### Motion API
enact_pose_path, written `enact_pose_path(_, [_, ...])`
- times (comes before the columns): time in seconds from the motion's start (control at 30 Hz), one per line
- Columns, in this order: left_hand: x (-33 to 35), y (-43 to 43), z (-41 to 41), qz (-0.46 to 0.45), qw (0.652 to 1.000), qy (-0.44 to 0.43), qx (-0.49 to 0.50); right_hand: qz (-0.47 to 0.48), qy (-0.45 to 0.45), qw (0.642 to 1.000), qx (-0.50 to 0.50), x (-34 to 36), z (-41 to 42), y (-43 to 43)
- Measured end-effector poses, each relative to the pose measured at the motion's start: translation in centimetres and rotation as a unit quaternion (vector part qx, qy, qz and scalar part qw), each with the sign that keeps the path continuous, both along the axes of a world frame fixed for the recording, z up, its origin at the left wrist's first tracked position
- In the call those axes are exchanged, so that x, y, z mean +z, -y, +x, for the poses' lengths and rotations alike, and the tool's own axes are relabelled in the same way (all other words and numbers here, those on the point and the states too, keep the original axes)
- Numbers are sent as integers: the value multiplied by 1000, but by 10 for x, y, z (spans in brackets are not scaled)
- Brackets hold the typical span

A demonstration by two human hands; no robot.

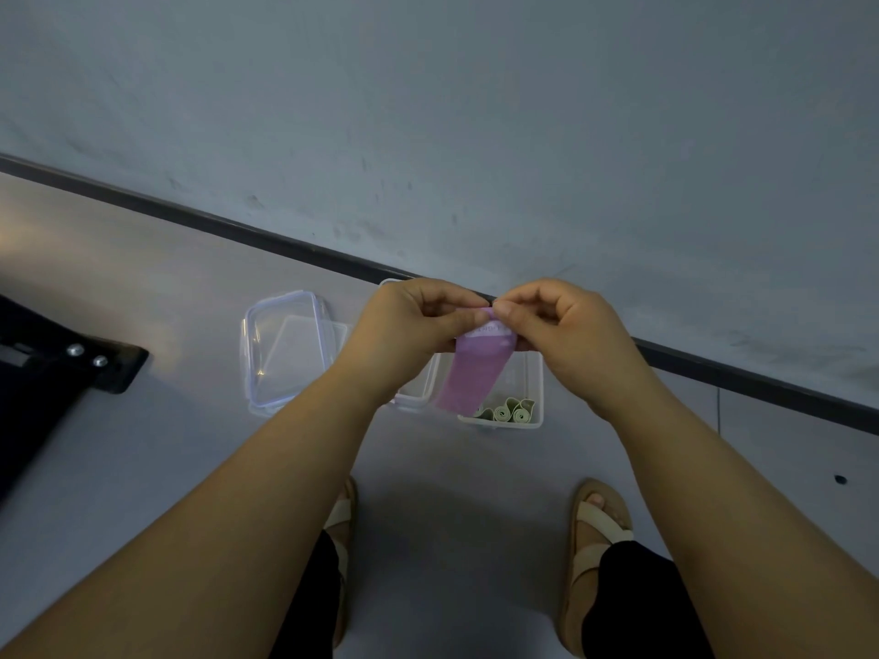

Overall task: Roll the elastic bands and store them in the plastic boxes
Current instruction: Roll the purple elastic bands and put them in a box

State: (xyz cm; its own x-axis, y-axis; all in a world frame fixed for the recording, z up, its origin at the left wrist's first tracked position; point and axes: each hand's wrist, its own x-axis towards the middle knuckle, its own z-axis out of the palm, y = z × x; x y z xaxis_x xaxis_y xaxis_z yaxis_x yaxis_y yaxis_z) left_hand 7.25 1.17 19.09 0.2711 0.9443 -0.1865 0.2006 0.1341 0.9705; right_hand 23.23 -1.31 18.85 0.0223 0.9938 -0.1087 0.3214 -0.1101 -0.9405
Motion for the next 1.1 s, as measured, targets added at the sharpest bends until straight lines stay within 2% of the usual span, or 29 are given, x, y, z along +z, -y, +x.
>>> enact_pose_path(0.33, [0,0,1,17,1000,-10,3,-15,-45,999,-3,2,1,-1])
enact_pose_path(0.47, [0,-1,0,-5,1000,8,-2,-10,-56,998,-9,2,2,-1])
enact_pose_path(0.73, [-1,-1,0,2,1000,-22,5,12,-35,999,-3,0,1,0])
enact_pose_path(1.1, [1,-1,0,30,999,-25,11,-10,-23,1000,-1,1,0,-1])
